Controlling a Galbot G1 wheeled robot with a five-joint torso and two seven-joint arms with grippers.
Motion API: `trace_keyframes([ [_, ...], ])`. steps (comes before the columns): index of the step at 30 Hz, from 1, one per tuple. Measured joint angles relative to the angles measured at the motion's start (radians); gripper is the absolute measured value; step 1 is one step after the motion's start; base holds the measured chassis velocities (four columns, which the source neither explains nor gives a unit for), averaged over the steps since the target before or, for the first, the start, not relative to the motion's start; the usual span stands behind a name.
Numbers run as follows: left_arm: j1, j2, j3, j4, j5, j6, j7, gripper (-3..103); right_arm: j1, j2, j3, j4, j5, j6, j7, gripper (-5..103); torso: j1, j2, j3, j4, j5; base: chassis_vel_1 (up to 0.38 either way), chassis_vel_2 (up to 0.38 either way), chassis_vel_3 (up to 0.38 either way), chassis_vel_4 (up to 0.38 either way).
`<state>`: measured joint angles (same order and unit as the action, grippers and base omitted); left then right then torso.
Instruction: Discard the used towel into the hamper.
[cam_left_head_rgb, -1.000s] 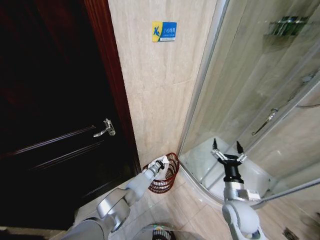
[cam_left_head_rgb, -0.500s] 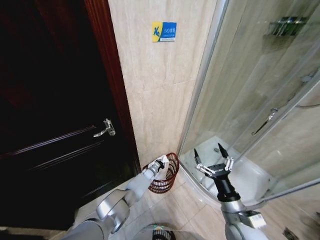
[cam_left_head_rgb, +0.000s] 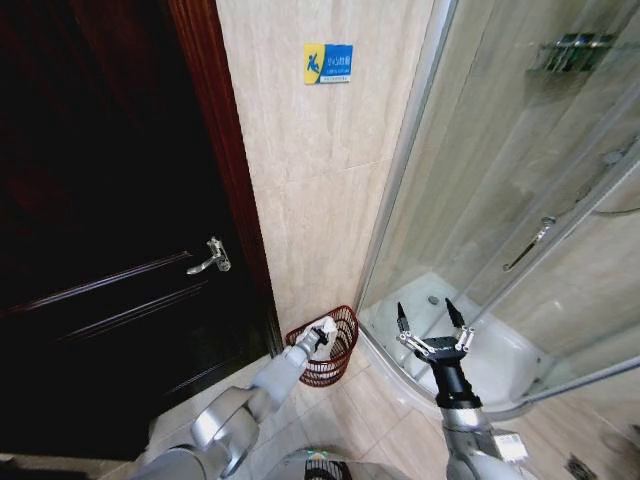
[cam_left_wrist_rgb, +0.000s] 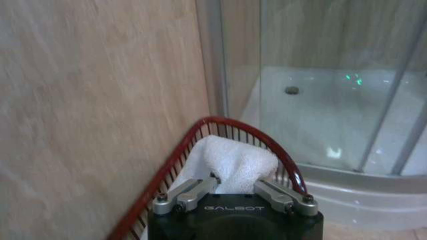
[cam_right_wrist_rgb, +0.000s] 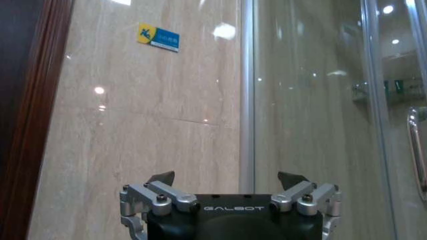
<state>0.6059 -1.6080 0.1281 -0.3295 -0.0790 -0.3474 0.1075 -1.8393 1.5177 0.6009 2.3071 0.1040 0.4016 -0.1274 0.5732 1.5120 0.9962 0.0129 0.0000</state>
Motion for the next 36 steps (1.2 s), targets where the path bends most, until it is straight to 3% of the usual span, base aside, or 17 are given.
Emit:
trace_keyframes([
  [17, -0.021, 0.000, -0.009, 0.034, 0.001, 0.002, -0.033, 4, 0.010, 0.008, -0.002, -0.008, -0.003, -0.005, 0.008, 100, 0.000, 0.000, 0.000, -0.0001, 0.0000, 0.000, 0.000, 0.000, 0.000],
  [24, -0.029, 0.000, -0.009, 0.036, 0.003, 0.004, -0.035, 4, 0.032, 0.006, -0.002, -0.007, -0.016, 0.009, 0.082, 100, 0.000, 0.000, 0.000, -0.0001, 0.0000, 0.000, 0.000, 0.000, 0.000],
  [36, -0.015, 0.000, -0.008, 0.026, 0.004, 0.003, -0.034, 4, 0.027, 0.006, -0.003, -0.004, -0.014, 0.014, 0.024, 100, 0.000, 0.000, 0.000, -0.0001, 0.0000, 0.000, 0.000, 0.000, 0.000],
])
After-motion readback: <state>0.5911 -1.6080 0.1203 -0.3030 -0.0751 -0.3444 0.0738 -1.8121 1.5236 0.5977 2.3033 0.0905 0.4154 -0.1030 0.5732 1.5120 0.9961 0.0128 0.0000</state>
